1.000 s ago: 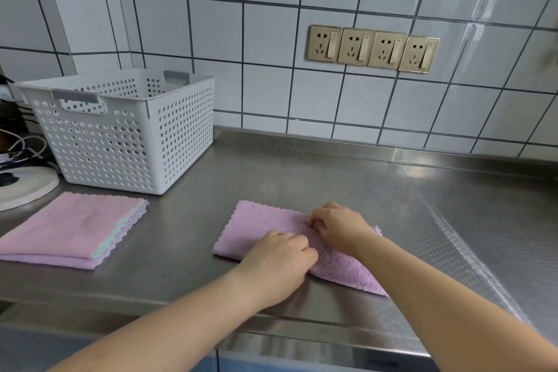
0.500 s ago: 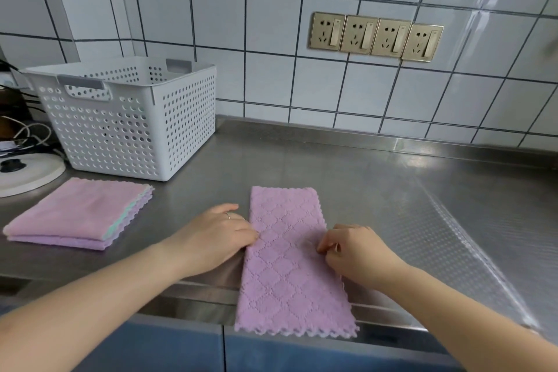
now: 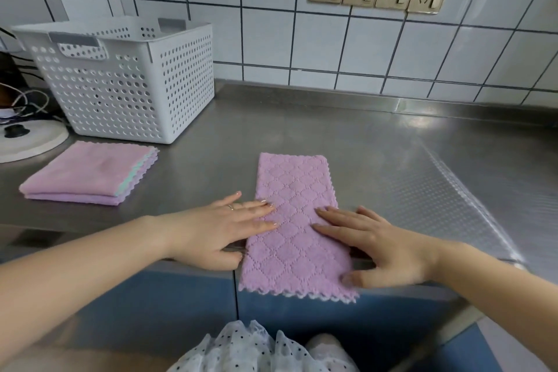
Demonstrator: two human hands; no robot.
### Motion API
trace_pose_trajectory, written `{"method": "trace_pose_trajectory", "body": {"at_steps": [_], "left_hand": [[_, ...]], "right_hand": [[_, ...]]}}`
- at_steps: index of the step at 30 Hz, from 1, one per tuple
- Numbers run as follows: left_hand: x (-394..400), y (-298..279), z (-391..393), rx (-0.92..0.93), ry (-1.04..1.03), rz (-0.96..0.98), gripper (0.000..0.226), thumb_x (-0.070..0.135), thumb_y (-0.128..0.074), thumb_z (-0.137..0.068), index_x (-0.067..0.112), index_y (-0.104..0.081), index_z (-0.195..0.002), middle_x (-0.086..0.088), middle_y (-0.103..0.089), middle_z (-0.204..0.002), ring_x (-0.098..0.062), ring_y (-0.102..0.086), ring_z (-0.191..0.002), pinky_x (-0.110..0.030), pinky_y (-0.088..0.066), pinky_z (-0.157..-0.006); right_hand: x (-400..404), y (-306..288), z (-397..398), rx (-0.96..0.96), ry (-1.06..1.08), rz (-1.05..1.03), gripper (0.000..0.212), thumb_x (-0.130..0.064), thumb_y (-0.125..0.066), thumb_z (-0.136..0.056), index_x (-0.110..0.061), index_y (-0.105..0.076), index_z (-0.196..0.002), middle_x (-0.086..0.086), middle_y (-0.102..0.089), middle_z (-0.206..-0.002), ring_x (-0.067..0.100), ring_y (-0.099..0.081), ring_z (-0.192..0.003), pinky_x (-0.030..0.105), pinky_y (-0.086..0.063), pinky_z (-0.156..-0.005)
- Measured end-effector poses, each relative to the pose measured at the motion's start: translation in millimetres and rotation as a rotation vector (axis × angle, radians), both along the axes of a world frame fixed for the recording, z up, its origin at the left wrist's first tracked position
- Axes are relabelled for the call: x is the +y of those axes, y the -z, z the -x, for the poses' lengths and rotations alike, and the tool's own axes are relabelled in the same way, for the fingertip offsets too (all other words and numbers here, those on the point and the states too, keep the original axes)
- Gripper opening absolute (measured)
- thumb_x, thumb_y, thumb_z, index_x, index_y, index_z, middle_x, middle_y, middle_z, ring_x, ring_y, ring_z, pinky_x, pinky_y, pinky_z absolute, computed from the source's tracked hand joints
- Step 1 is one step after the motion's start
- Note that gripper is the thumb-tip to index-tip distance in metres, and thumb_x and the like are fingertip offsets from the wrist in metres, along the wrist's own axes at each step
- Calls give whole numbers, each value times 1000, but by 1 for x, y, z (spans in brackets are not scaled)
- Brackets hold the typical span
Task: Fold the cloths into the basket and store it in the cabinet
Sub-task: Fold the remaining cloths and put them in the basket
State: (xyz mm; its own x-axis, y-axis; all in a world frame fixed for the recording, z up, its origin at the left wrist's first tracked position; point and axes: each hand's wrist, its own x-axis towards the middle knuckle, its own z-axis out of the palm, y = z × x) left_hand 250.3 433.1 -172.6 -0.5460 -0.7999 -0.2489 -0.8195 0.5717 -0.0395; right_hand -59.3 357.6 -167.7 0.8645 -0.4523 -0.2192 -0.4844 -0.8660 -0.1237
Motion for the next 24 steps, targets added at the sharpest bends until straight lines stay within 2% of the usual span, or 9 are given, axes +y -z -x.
{"method": "trace_pose_trajectory", "body": {"at_steps": [4,7,9,12,15,17,19,21,24], "left_hand": [[13,13,5,8,-1,142,80,40,-22,-73,34,-1,-150,9,13,-155,-6,17,-143,-37,19,-113],[13,24,11,212,82,412,66,25,-35,-72,22,-46,-137,1,-45,-144,-14,-39,-135,-50,-20,-111],[13,28,15,554,-14,407,48,24,-42,-75,26,-60,-120,6,-66,-118,-11,-61,-111,-35,-46,-100],[7,16,30,914,-392,273,27,41,-51,-87,17,-63,-84,2,-66,-77,-4,-59,-70,-20,-44,-67],[-14,7,41,1119,-599,334,42,25,-56,-93,19,-36,-56,7,-33,-50,-5,-32,-45,-20,-24,-47],[-27,2,45,1201,-643,326,34,19,-54,-94,17,-41,-62,4,-37,-52,-3,-32,-46,-19,-24,-49],[-40,1,43,1274,-682,225,14,20,-50,-96,17,-57,-107,-5,-58,-65,-4,-46,-57,-21,-35,-56],[-50,3,39,1217,-740,168,61,24,-48,-97,22,-15,-149,0,-52,-61,-9,-45,-55,-16,-32,-51],[-62,6,35,1070,-771,163,75,25,-51,-95,32,1,-149,0,-33,-59,-12,-31,-52,-23,-25,-50]], "right_hand": [[10,14,8,74,-90,311,100,-68,-50,-78,-39,17,-146,-11,19,-156,6,17,-143,43,11,-113],[14,29,7,-218,-95,376,68,-46,-51,-84,-35,-26,-146,-5,-31,-153,10,-25,-142,49,-19,-112],[17,26,4,-450,33,130,49,-23,-50,-83,-39,-51,-129,-16,-50,-138,-3,-38,-132,41,-16,-115],[17,12,-12,-717,365,-121,22,-18,-54,-91,-35,-68,-87,-26,-67,-81,-5,-61,-80,12,-34,-96],[-4,0,-36,-889,628,-181,36,-30,-57,-91,-13,-49,-61,-9,-42,-55,9,-35,-55,25,-29,-54],[-19,-7,-51,-918,700,-228,41,-30,-55,-93,-15,-38,-59,-6,-34,-55,10,-30,-54,27,-23,-53],[-34,-10,-63,-886,768,-232,43,-29,-53,-94,-17,-33,-58,-5,-33,-54,13,-30,-55,29,-22,-52],[-47,-8,-72,-807,813,-212,44,-30,-51,-95,-16,-32,-57,-3,-35,-54,17,-34,-57,28,-23,-49],[-61,-2,-81,-627,861,-159,41,-30,-48,-95,-17,-38,-57,-2,-42,-57,23,-42,-67,25,-26,-48]]}}
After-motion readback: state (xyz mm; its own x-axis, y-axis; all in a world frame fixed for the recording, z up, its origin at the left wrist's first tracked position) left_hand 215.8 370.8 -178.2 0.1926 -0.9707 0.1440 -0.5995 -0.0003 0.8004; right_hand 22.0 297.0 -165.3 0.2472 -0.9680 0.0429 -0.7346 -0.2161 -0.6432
